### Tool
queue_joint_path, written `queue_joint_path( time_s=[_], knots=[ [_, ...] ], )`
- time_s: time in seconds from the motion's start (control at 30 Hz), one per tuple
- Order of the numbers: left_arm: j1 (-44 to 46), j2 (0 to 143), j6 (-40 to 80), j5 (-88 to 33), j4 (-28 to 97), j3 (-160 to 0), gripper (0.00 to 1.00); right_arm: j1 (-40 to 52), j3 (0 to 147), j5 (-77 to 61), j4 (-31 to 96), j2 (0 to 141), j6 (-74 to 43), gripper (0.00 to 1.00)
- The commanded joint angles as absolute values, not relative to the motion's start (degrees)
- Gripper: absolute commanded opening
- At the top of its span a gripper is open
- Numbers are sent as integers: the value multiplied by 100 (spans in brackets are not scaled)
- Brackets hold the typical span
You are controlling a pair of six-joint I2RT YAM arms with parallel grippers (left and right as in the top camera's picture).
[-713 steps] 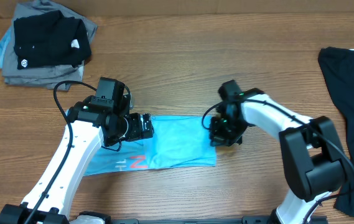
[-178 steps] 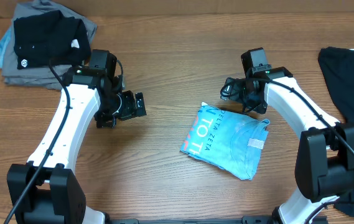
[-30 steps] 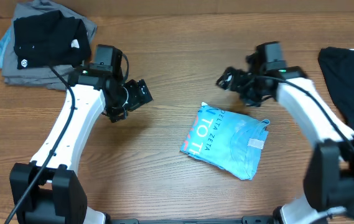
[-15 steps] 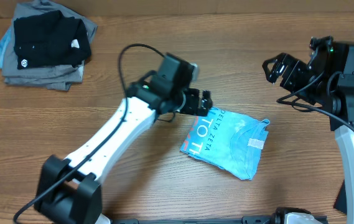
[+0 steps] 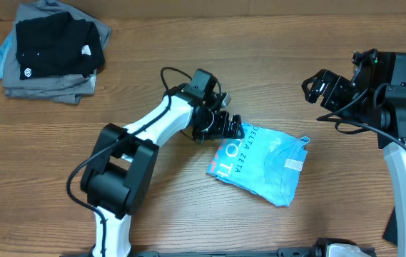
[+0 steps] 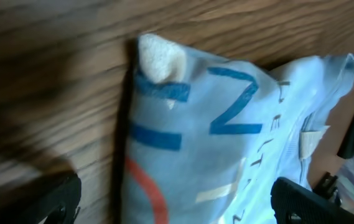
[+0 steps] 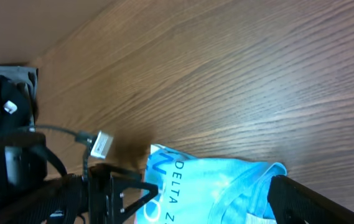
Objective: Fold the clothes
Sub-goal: 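Move the left gripper to the blue bundle's left edge and grasp it, then carry the blue bundle with the left gripper onto the grey clothes stack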
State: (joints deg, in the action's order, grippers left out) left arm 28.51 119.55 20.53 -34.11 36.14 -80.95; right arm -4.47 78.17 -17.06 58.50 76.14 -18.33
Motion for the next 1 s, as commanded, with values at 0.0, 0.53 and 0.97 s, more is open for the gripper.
queue_joint_path(
  time_s=[0.0, 0.53, 0.97],
  knots=[
    [2893, 12269, 1804, -3778, 3802, -8235, 100, -469, 7841, -1629, 5876, 7592, -1750, 100],
    [2683, 12346, 1588, -3144, 4532, -8458, 4, -469, 7839, -1352, 5999, 7592, -1752, 100],
    [1208, 12346, 16, -823, 6573, -11430, 4, -469, 7835, -1291, 6125, 7592, -1752, 100]
  ],
)
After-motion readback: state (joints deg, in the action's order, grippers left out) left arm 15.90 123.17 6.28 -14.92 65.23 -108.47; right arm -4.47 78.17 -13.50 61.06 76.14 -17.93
